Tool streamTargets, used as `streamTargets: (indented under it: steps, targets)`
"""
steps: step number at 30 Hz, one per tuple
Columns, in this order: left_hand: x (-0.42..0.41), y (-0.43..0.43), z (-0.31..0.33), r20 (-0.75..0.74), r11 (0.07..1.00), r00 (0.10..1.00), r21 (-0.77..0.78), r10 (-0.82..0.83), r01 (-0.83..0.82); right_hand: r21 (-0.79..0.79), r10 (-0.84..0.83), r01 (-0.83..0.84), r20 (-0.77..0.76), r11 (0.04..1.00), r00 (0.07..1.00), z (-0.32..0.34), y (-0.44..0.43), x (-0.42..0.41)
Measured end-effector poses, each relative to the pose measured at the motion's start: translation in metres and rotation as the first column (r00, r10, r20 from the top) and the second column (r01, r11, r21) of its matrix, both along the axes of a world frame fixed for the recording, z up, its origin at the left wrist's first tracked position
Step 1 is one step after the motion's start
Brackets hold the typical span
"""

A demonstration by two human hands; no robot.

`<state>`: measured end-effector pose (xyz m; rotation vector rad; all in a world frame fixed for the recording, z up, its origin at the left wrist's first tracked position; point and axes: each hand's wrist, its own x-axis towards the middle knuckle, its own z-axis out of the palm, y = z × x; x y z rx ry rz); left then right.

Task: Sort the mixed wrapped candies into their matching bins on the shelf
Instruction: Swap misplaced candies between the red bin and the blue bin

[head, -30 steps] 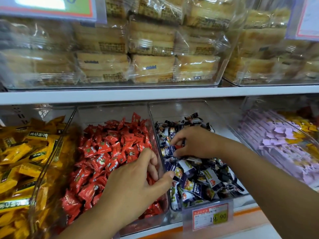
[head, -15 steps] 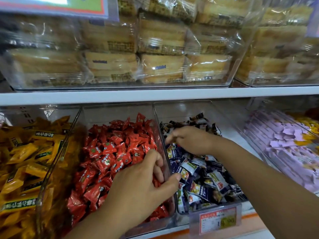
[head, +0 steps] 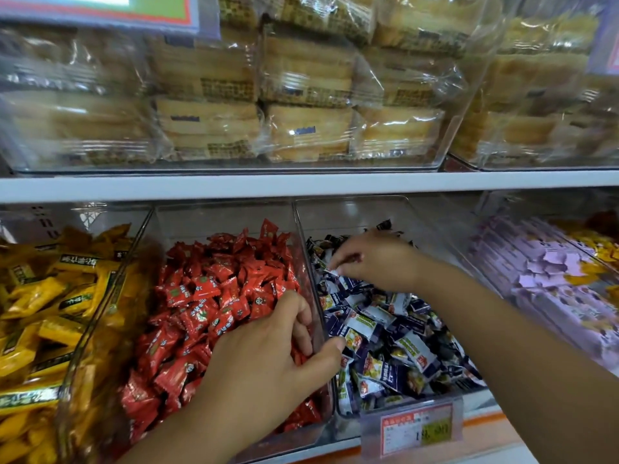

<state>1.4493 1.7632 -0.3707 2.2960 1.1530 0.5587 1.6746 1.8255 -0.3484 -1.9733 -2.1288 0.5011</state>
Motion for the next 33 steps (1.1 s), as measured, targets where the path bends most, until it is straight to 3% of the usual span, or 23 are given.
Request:
streamTargets:
  steps: [3, 5, 12, 19, 23, 24, 26, 28, 30, 31, 33]
  targets:
    - [0.000, -0.001, 0.000, 0.003, 1.000, 1.000, -0.009, 0.006, -0.006, -0.202, 0.043, -0.002, 0.197, 0.979, 0.979, -0.020, 0.010, -0.006]
    - [-0.001, -0.001, 0.000, 0.011, 1.000, 1.000, -0.010, 0.006, -0.006, -0.238, 0.030, 0.028, 0.236, 0.971, 0.971, -0.024, 0.016, -0.003]
    - [-0.003, -0.002, 0.000, 0.014, 1.000, 1.000, -0.013, -0.008, 0.008, -0.089, -0.094, 0.085, -0.101, 0.992, 0.990, -0.005, 0.007, 0.013]
    - [-0.002, -0.001, 0.001, 0.006, 1.000, 1.000, 0.003, -0.009, 0.009, -0.127, -0.147, 0.112, -0.314, 0.986, 0.938, 0.021, -0.012, 0.020]
    - [-0.002, -0.002, 0.002, 0.003, 1.000, 1.000, -0.005, -0.007, 0.007, -0.023, -0.081, 0.084, -0.612, 0.996, 0.787, 0.037, -0.013, -0.005]
    - [-0.001, -0.002, 0.002, 0.002, 1.000, 1.000, -0.005, -0.007, 0.007, 0.010, -0.016, 0.029, -0.629, 1.000, 0.777, 0.041, -0.013, -0.014]
    - [-0.001, -0.002, 0.002, 0.004, 1.000, 1.000, 0.001, -0.005, 0.005, 0.032, 0.105, -0.107, -0.599, 0.994, 0.794, 0.046, -0.013, -0.029]
    - [-0.002, -0.002, 0.002, 0.003, 1.000, 1.000, -0.001, -0.008, 0.008, 0.005, 0.089, -0.101, -0.521, 0.995, 0.849, 0.052, -0.011, -0.030]
    - [-0.002, -0.002, 0.001, 0.002, 1.000, 1.000, -0.004, -0.011, 0.011, -0.020, -0.010, 0.007, -0.189, 1.000, 0.982, 0.051, -0.011, -0.013]
    - [-0.002, -0.001, 0.000, 0.001, 1.000, 1.000, 0.001, -0.013, 0.013, -0.064, -0.057, 0.058, 0.026, 0.996, 0.998, 0.045, -0.012, -0.001]
    - [-0.003, 0.000, -0.001, 0.000, 1.000, 1.000, 0.013, -0.008, 0.008, -0.199, -0.075, 0.119, 0.215, 0.973, 0.974, 0.027, -0.015, 0.012]
